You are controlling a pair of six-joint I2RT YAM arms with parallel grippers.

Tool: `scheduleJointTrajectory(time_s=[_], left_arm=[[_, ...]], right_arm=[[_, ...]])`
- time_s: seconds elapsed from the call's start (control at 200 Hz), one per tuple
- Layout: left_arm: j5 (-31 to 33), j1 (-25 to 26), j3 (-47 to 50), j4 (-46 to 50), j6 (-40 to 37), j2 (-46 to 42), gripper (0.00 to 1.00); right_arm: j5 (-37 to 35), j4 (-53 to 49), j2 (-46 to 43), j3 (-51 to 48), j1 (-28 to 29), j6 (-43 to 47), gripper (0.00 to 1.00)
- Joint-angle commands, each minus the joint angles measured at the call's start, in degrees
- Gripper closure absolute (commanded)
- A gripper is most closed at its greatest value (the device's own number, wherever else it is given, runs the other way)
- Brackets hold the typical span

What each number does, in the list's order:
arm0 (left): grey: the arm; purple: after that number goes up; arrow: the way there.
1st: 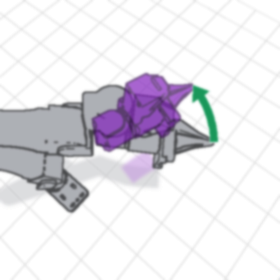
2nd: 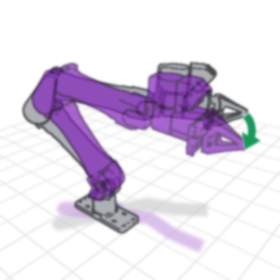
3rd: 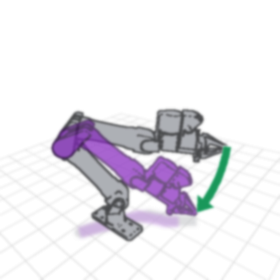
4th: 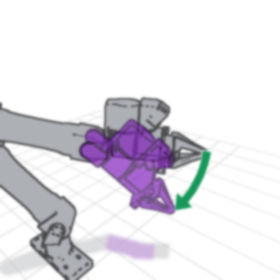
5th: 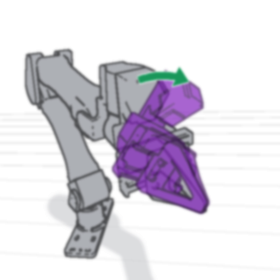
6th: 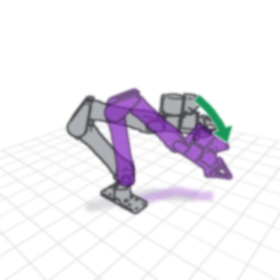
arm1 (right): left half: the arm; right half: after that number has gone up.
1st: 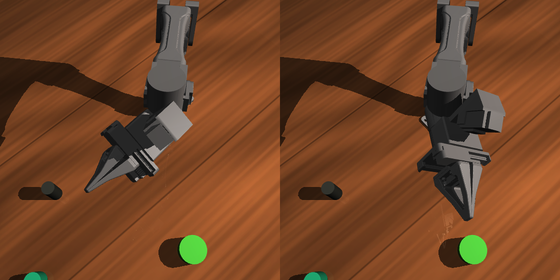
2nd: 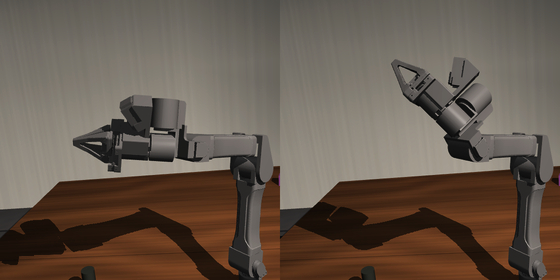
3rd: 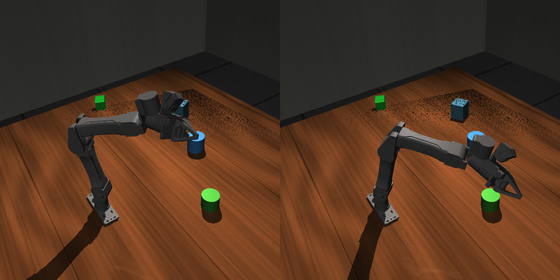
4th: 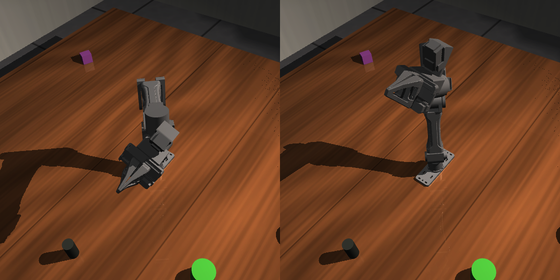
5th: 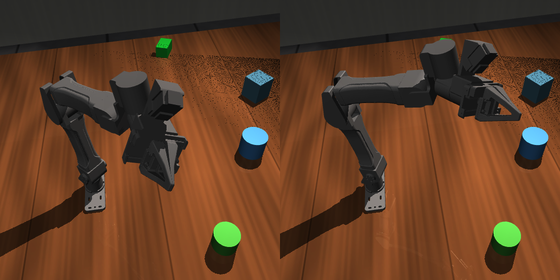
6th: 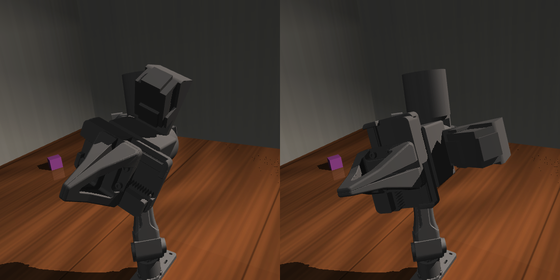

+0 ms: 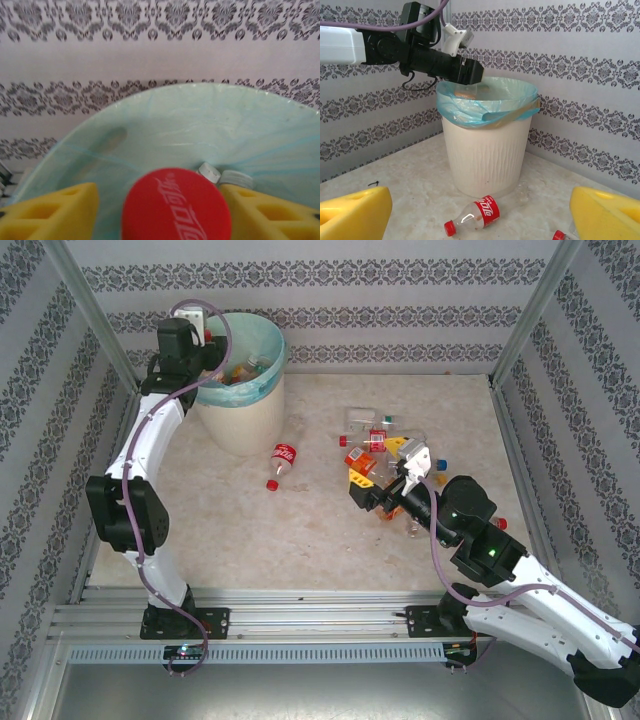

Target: Put the plastic bottles in the bin

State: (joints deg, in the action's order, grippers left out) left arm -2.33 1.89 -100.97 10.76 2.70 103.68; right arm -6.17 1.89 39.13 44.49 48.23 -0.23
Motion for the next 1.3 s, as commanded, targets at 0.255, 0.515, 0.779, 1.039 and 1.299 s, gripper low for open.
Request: scheduleJointTrajectory(time_s=[0.255, 0.515, 0.779, 1.039, 1.299], left_arm=[[-6.08, -0.48, -2.03, 0.77, 2.97, -2.66, 0.46], [-10.86, -0.4, -6.02, 6.52, 3.46, 1.59, 0.46], [-11.03, -0.05, -12.95, 14.39, 3.2, 6.83, 0.53], [-10.13, 0.13, -12.48, 17.33, 3.84, 8.16, 0.55], [-10.37, 1.26, -15.62, 26.25, 2.93, 13.14, 0.64]], right_arm=[[0.9, 0.98, 0.45, -0.72, -0.06, -1.36, 0.08], [1.44, 0.93, 1.38, -0.54, -0.06, -1.43, 0.08], [0.84, 0.92, 1.23, -0.72, -0.11, -1.34, 0.08], [-2.49, -0.9, 2.39, 0.23, -0.19, -2.31, 0.08], [-3.22, -1.5, 3.91, 2.41, -0.99, -0.84, 0.07]])
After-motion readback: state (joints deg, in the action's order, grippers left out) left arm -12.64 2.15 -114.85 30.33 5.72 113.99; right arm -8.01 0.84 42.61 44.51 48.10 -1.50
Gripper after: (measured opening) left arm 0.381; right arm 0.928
